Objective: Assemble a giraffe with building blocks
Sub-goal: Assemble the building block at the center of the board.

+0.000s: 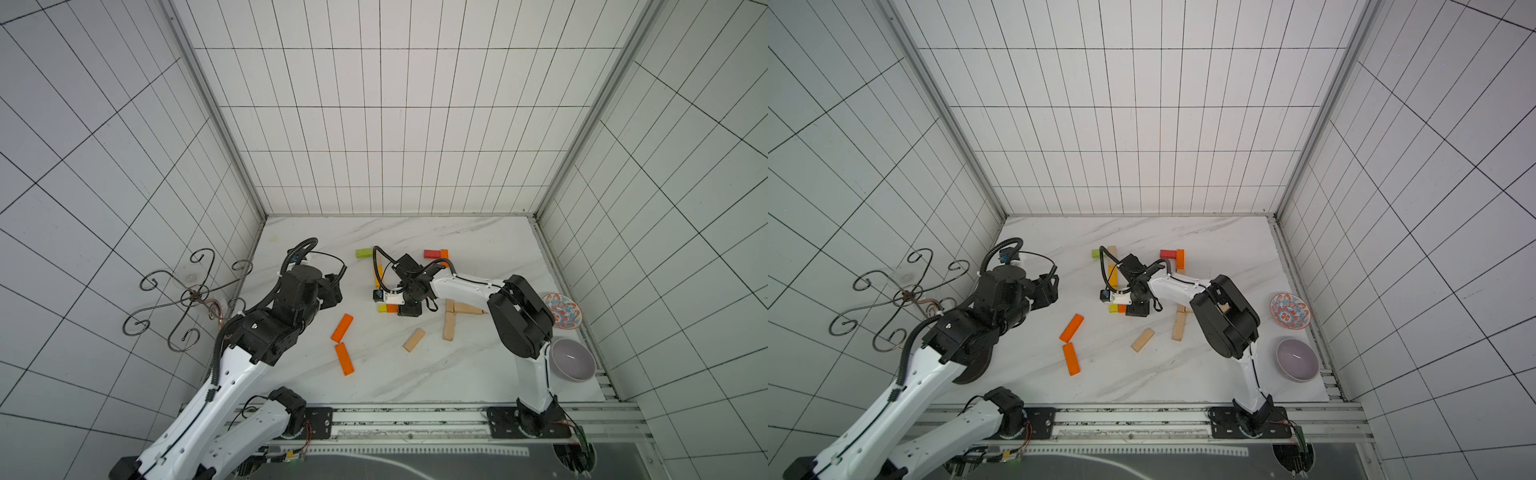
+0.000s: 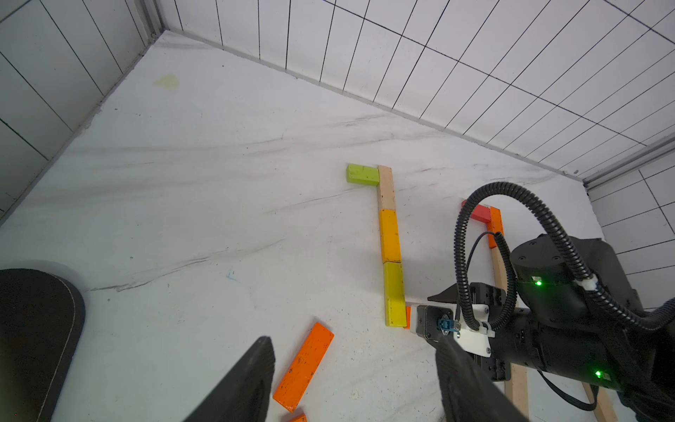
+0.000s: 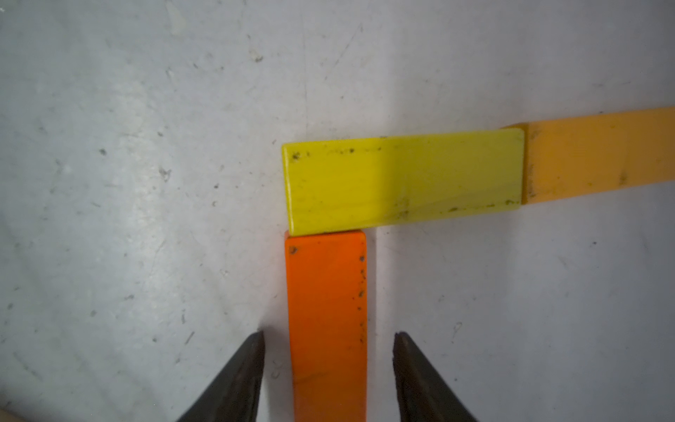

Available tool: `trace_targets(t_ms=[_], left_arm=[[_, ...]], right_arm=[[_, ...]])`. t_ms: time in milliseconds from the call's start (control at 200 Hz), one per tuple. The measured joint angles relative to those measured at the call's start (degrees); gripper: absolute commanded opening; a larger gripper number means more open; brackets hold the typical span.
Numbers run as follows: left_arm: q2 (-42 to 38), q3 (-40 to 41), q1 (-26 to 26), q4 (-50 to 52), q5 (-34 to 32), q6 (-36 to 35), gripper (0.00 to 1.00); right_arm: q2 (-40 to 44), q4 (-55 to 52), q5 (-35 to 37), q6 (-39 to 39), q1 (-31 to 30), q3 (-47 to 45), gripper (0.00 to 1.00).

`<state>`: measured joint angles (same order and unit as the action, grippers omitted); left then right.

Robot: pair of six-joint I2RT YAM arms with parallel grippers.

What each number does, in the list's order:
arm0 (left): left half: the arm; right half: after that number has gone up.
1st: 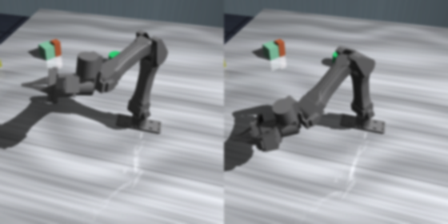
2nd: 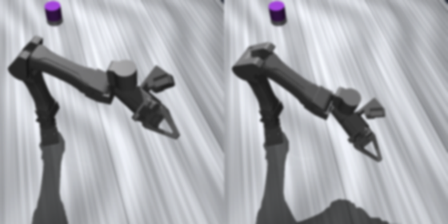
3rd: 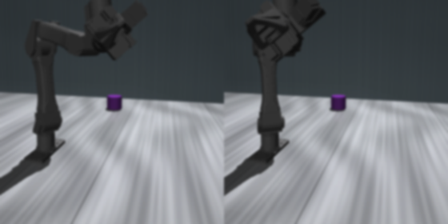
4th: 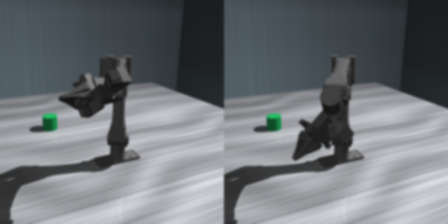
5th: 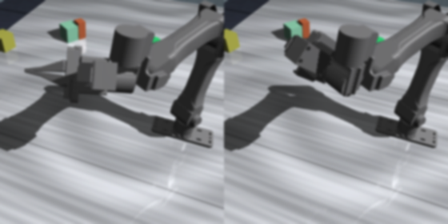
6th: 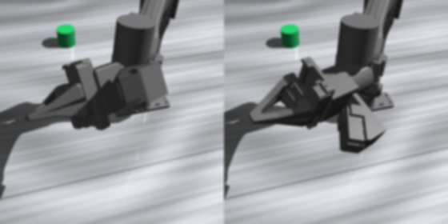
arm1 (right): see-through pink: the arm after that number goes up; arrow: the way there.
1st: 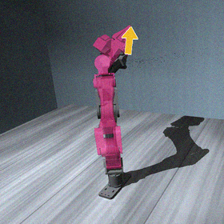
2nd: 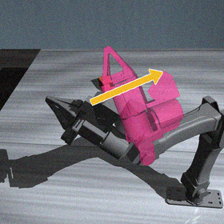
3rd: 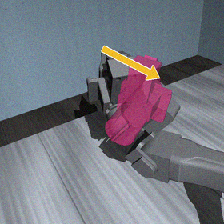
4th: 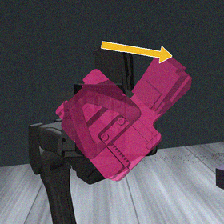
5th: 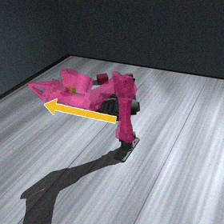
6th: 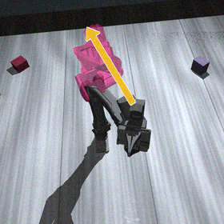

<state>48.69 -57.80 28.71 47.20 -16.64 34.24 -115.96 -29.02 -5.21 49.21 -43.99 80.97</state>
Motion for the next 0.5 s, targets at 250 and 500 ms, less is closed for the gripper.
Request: trace_targets(t_ms=[250, 500], left_arm=[[-2.1, -1.3, 0.0, 1.0, -0.5, 0.3, 0.7], [-4.9, -2.2, 0.0, 3.0, -0.9, 0.4, 0.7]], right_arm=[[5.1, -1.8, 1.0, -1.6, -1.6, 0.2, 0.6], [12.4, -3.0, 1.5, -2.3, -3.7, 0.3, 0.53]])
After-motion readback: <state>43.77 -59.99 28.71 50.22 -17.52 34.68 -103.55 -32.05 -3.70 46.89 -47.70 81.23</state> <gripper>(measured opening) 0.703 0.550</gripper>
